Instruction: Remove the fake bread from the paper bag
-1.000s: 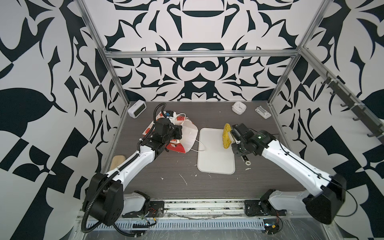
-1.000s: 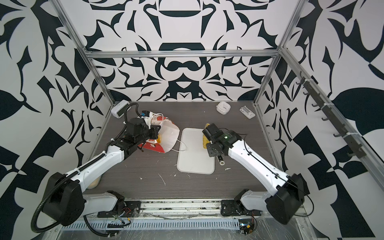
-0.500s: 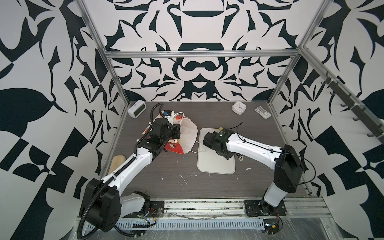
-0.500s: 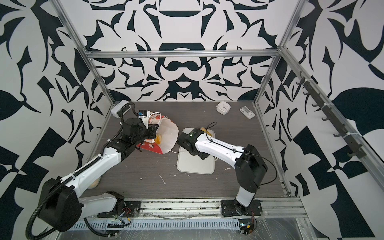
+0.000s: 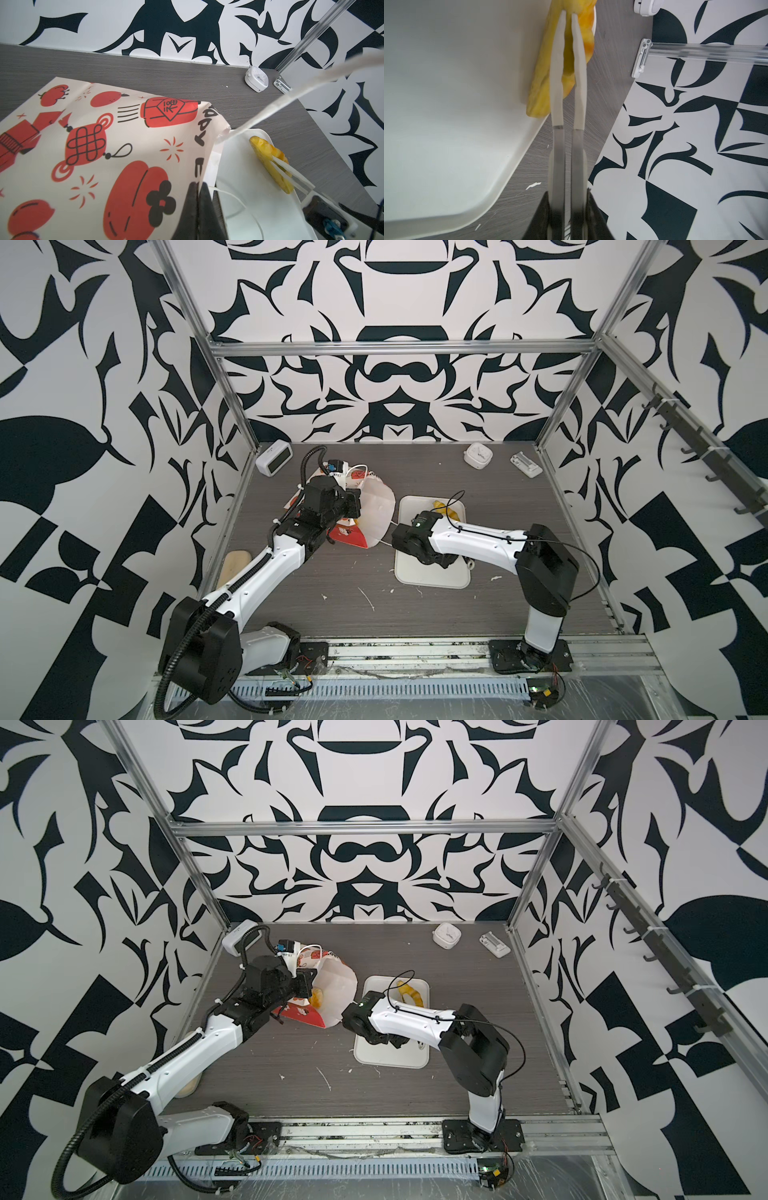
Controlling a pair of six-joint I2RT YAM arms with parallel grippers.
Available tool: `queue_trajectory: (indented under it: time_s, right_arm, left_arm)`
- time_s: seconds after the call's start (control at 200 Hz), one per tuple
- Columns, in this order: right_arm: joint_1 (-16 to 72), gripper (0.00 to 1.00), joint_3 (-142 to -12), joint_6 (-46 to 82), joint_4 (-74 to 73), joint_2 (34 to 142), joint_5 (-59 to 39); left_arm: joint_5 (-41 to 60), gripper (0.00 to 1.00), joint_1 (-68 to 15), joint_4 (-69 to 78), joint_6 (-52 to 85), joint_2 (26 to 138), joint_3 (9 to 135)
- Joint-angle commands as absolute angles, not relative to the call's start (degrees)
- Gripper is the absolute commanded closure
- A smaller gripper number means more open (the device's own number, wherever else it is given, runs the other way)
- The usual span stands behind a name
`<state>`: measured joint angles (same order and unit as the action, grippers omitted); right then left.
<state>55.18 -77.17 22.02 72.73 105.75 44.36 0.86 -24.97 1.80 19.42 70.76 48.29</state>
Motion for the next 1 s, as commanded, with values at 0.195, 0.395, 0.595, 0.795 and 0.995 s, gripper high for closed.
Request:
queue_trajectory:
  time_s: [0.195, 0.395, 0.595, 0.795, 0.995]
  right_arm:
    - [56.8, 0.62, -75.1, 25.6, 66.3, 101.0, 35.8]
    - [56.8, 0.56, -72.9, 27.0, 62.4, 96.0, 31.1]
    - [56.8, 0.56, -69.3, 27.7, 55.6, 87.5, 25.8]
    - [56.6, 0.57, -64.5, 29.2, 53.7, 78.3, 24.3]
    - [56.4, 0.6, -56.8, 34.8, 55.5, 71.5, 20.1]
  left_arm:
    - [0.4, 0.97, -24.6, 2.7, 19.4, 70.2, 47.3]
    - [0.5, 0.97, -24.6, 3.1, 19.6, 70.4, 47.0]
    - [0.8, 0.97, -24.6, 3.3, 20.0, 70.8, 46.6]
    - [0.6, 0.97, -24.6, 3.1, 19.9, 70.7, 46.8]
    - [1.0, 0.97, -24.6, 2.5, 19.7, 70.9, 47.5]
